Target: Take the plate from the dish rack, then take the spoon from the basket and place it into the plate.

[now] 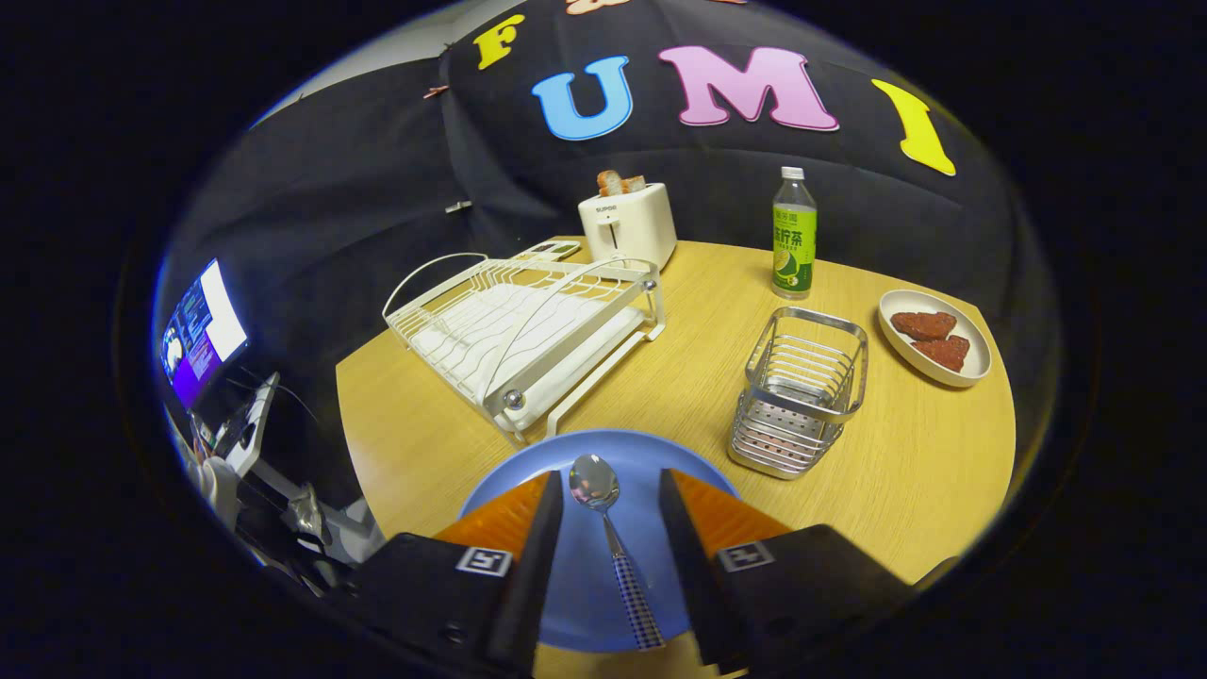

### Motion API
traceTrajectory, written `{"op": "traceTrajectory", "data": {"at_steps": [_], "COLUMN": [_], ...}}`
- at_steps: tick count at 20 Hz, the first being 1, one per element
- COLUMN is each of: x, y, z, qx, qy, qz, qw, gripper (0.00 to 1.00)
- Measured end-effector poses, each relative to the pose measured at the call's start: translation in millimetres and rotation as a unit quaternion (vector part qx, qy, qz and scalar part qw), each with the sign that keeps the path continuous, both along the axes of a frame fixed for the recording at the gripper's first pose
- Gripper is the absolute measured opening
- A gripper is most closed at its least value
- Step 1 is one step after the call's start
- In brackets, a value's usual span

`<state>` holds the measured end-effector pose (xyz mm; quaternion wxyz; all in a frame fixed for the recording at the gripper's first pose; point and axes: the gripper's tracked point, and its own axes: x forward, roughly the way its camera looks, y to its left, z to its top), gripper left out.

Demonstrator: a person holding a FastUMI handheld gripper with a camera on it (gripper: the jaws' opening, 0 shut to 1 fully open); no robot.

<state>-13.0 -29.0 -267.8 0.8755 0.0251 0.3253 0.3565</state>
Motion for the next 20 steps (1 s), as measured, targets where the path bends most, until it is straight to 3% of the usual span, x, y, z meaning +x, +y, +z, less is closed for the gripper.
{"op": "traceTrajectory", "data": {"at_steps": [1,3,6,11,15,20], "x": [0,5,16,24,23,8], "y": [-1,-9,-20,-35,-41,-41], "z": [6,22,52,115,165,222], "qx": [0.005,0.005,-0.005,-0.013,-0.011,-0.012], "qy": [0.005,-0.006,-0.049,-0.101,-0.145,-0.204], "qz": [-0.008,-0.029,-0.065,-0.163,-0.241,-0.305], "qw": [1.000,1.000,0.997,0.981,0.960,0.930], "gripper": [0.87,0.98,0.99,0.98,0.98,0.99]}}
